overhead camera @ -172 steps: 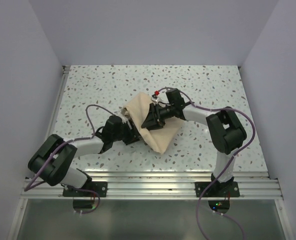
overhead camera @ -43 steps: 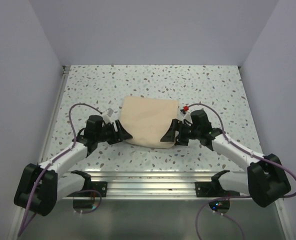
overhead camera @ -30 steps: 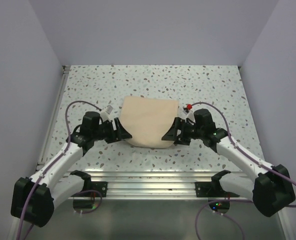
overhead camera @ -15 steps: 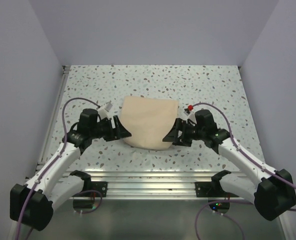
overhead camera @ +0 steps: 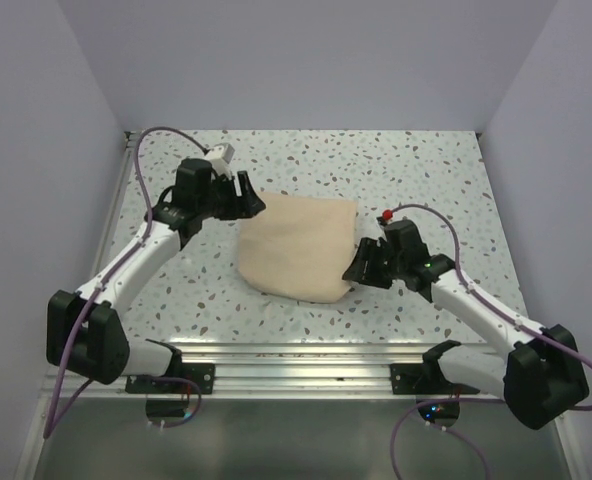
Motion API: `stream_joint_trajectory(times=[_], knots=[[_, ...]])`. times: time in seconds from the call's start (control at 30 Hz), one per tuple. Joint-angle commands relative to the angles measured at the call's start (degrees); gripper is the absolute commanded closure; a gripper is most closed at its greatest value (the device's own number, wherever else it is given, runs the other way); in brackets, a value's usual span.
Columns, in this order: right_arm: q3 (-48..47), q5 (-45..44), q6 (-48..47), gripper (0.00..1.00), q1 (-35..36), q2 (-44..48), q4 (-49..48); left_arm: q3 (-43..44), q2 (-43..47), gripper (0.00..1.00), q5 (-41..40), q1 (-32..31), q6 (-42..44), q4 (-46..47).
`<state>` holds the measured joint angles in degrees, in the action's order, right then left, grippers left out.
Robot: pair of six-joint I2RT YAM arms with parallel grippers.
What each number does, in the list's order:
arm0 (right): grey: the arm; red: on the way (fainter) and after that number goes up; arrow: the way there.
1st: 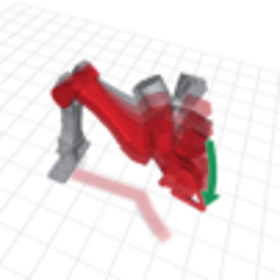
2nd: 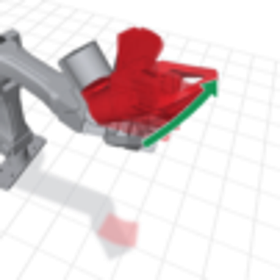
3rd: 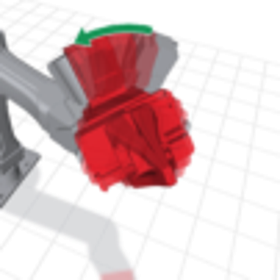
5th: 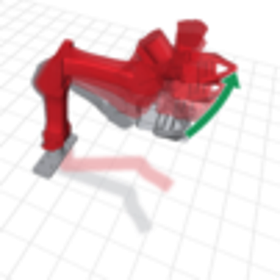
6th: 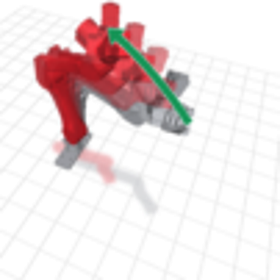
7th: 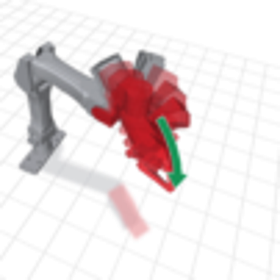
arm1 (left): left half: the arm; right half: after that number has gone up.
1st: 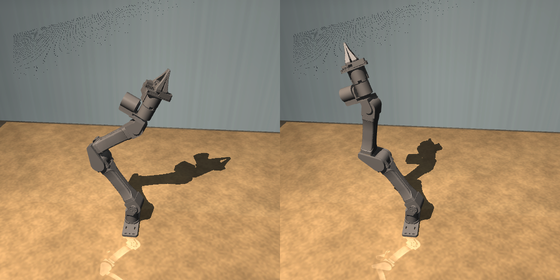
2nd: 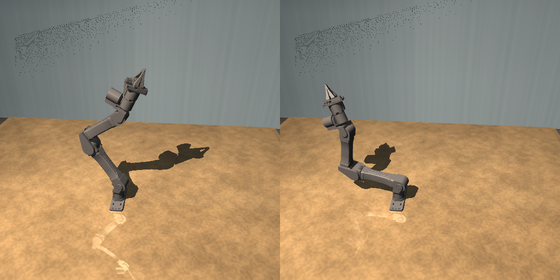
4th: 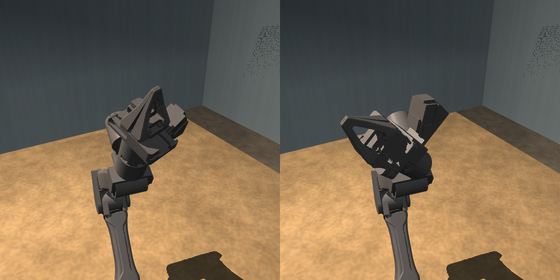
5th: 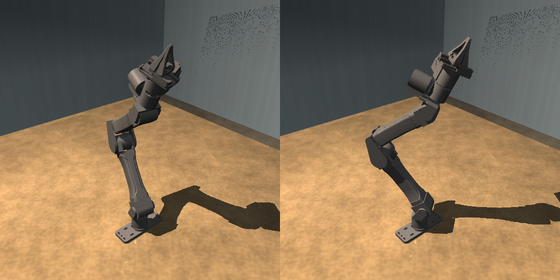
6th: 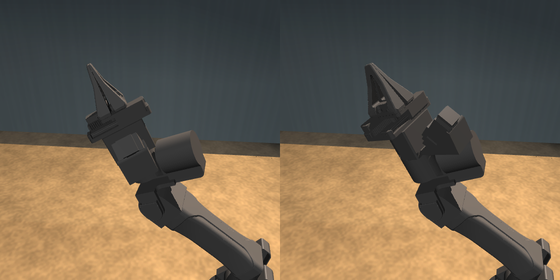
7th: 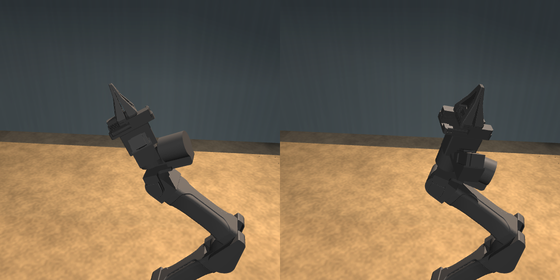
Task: Prepare the surgical pack
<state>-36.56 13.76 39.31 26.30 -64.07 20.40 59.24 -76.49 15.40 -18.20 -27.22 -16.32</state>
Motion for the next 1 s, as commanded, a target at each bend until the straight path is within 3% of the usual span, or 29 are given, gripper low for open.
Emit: stream_joint_trajectory(times=[0.0,0.1,0.17,0.3,0.47,0.63,0.77,0.97], knots=[[-6.9,-6.8,-3.2,0.49,0.1,-0.1,0.5,6.2,-5.1,0.29,-3.4,-0.3,6.4,6.2],[-10.6,-9.1,-4.9,0.46,0.2,-2.4,2.0,11.7,-10.8,0.28,-2.4,-0.3,8.8,7.9],[-11.9,-9.5,-6.1,0.35,0.2,-6.2,2.7,15.8,-16.1,0.28,-0.6,-1.0,11.2,10.0],[-12.3,-8.0,-6.3,0.36,0.1,-11.6,0.4,26.2,-26.7,0.26,0.2,-2.3,18.1,8.1],[-11.3,-8.8,-6.6,0.38,0.2,-14.5,-1.5,40.9,-39.1,0.25,-0.5,-5.2,32.6,0.9],[-10.4,-8.4,-7.0,0.41,0.1,-16.2,-1.5,56.6,-50.2,0.28,1.4,-6.8,41.4,-13.8],[-8.9,-8.5,-7.2,0.45,0.2,-17.0,-1.7,57.3,-53.4,0.36,5.3,-6.9,44.2,-17.5],[-8.7,-9.9,-7.9,0.48,0.0,-19.3,-2.0,52.8,-53.4,0.40,9.1,-6.8,46.9,-20.6]])
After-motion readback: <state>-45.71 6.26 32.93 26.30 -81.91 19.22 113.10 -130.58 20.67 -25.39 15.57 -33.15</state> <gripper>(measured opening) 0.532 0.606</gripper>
